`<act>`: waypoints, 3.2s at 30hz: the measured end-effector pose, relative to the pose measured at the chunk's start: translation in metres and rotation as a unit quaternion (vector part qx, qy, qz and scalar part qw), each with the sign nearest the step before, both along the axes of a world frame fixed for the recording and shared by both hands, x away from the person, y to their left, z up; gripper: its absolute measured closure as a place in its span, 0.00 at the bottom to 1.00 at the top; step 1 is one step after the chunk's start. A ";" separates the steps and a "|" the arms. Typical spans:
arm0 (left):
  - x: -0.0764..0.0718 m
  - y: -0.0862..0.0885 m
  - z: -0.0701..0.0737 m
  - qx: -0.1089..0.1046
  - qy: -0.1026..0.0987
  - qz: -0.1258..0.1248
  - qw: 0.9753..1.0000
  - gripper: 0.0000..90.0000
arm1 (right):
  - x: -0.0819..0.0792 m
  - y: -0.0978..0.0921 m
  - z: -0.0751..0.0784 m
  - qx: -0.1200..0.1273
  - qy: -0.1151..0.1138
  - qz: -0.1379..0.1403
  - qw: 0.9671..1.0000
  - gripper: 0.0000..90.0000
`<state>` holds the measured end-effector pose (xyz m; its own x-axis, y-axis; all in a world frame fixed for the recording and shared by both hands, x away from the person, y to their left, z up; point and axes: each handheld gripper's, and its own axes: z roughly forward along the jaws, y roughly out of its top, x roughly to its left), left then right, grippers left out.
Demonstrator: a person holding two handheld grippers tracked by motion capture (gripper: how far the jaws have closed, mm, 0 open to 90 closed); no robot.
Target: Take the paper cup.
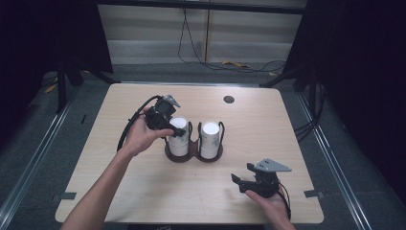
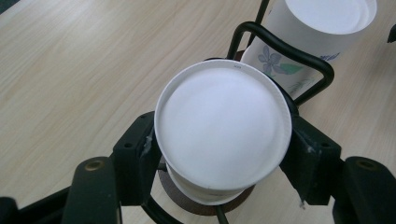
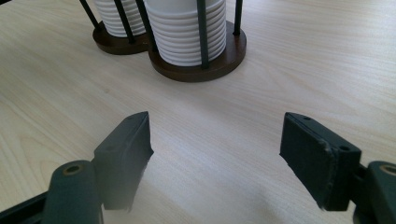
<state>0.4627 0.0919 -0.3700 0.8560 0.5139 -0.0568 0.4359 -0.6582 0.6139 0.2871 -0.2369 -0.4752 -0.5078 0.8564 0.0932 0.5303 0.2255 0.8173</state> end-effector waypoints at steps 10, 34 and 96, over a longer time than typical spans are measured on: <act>-0.002 0.005 0.009 -0.018 -0.008 0.005 1.000 0.39 | 0.000 0.001 0.000 0.001 0.001 -0.001 1.000 0.28; -0.007 0.018 0.024 -0.066 -0.030 0.012 0.997 0.39 | 0.001 0.001 0.000 0.001 0.004 0.000 1.000 0.28; -0.070 0.058 0.006 -0.235 -0.106 0.020 0.966 0.39 | 0.000 0.000 0.000 0.011 0.002 0.003 1.000 0.28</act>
